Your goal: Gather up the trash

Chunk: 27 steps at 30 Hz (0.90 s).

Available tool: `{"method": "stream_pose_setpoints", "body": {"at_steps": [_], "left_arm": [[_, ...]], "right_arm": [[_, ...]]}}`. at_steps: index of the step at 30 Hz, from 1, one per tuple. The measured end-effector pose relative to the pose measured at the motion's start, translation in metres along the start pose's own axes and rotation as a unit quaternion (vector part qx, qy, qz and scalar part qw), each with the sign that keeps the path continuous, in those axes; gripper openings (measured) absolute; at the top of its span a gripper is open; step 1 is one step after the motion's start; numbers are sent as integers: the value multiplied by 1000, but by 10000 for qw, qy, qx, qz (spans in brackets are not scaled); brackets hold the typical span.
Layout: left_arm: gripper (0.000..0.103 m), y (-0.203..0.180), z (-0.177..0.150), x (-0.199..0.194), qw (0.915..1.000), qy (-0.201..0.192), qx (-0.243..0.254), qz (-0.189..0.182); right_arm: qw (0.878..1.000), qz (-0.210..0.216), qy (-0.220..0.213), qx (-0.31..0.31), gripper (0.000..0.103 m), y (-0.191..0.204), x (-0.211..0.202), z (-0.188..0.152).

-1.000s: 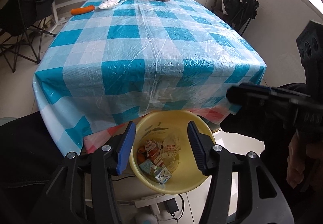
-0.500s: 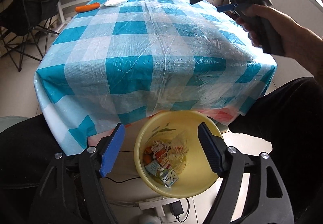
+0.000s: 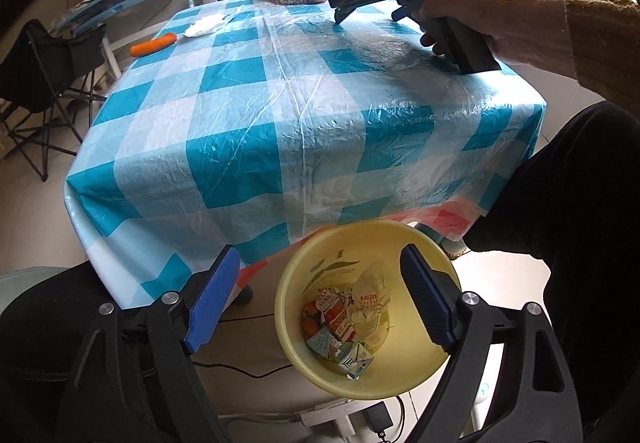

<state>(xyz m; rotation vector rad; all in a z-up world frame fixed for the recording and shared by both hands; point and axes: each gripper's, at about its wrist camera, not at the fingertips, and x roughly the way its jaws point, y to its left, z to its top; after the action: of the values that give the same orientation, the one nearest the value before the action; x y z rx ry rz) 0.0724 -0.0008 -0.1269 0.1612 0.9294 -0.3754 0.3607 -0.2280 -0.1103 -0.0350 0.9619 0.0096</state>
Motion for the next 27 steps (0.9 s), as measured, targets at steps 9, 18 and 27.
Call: {"method": "stream_pose_setpoints", "body": {"at_steps": [9,18,27], "left_arm": [[83,1,-4,9,9998,211,-36,-20],[84,-3,-8,15,9993,351,113,111],[85,20,-4,21,9977,479,-468,-110]], "right_arm": [[10000,5,-1,-2,97,0,0,-1],[10000,5,-3,-4,97,0,0,-1],[10000,5,-3,-4,97,0,0,0]]}}
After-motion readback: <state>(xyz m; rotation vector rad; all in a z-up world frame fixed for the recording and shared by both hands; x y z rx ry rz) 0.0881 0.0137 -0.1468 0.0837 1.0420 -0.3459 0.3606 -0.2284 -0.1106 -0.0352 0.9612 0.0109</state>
